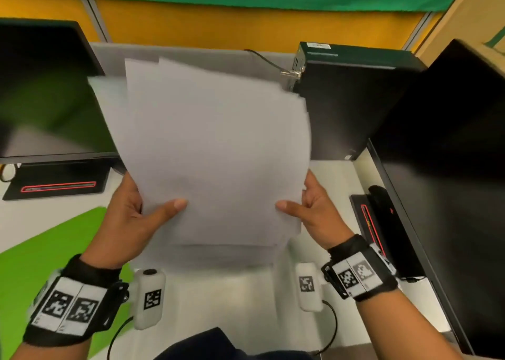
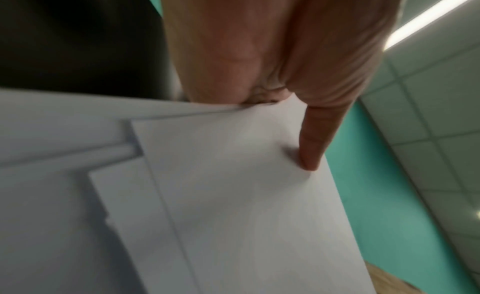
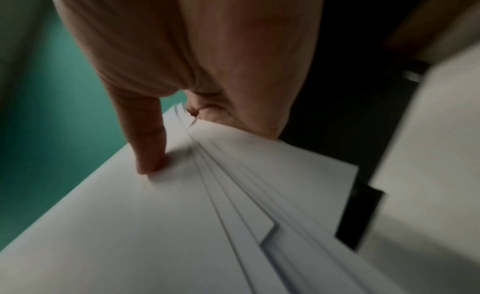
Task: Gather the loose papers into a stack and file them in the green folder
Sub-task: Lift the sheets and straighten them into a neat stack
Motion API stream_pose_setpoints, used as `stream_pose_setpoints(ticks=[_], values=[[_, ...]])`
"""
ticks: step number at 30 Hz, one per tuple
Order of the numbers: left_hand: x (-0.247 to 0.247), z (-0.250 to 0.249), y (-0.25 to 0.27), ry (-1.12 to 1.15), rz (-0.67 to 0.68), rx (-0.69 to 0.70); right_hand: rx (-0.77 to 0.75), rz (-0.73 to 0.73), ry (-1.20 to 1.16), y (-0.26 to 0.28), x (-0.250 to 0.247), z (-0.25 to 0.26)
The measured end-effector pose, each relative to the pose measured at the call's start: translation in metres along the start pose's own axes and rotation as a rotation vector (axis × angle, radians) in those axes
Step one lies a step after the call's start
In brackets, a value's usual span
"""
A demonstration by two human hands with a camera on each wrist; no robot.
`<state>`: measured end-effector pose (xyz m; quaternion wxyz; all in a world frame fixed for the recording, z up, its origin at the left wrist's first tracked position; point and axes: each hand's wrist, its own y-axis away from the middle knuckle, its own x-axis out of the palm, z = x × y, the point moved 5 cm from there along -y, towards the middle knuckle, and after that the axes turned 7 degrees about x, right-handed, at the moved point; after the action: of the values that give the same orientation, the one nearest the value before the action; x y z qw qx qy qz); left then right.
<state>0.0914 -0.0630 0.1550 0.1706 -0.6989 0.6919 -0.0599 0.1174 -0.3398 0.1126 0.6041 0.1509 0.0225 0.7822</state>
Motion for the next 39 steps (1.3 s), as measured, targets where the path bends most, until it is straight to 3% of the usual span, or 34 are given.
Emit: stream_pose_setpoints(ticks=[2, 7, 10, 14, 18, 27, 35, 39], values=[[0.001, 0.0, -0.009, 0.013, -0.042, 0.012, -0.078, -0.075, 0.1, 0.001, -0.002, 0.014], [0.023, 0.031, -0.031, -0.035, -0.108, -0.043, -0.103, -0.341, 0.203, -0.019, -0.002, 0.019], [0.032, 0.029, -0.043, -0.072, -0.124, -0.007, -0.16, -0.399, 0.208, -0.02, -0.003, 0.028], [0.04, 0.005, -0.037, -0.094, -0.289, 0.115, -0.318, -0.437, 0.254, 0.001, 0.011, 0.047], [0.052, -0.004, -0.016, -0.08, -0.376, 0.205, -0.421, -0.506, 0.272, 0.016, 0.009, 0.029], [0.066, 0.04, 0.016, -0.086, -0.368, 0.09, -0.258, -0.481, 0.159, 0.002, -0.004, -0.025], [0.049, 0.057, 0.036, -0.029, -0.349, 0.07, -0.224, -0.459, 0.114, 0.014, -0.015, -0.036], [0.055, 0.04, 0.035, -0.027, -0.26, 0.15, -0.242, -0.387, 0.166, 0.021, -0.008, -0.035]])
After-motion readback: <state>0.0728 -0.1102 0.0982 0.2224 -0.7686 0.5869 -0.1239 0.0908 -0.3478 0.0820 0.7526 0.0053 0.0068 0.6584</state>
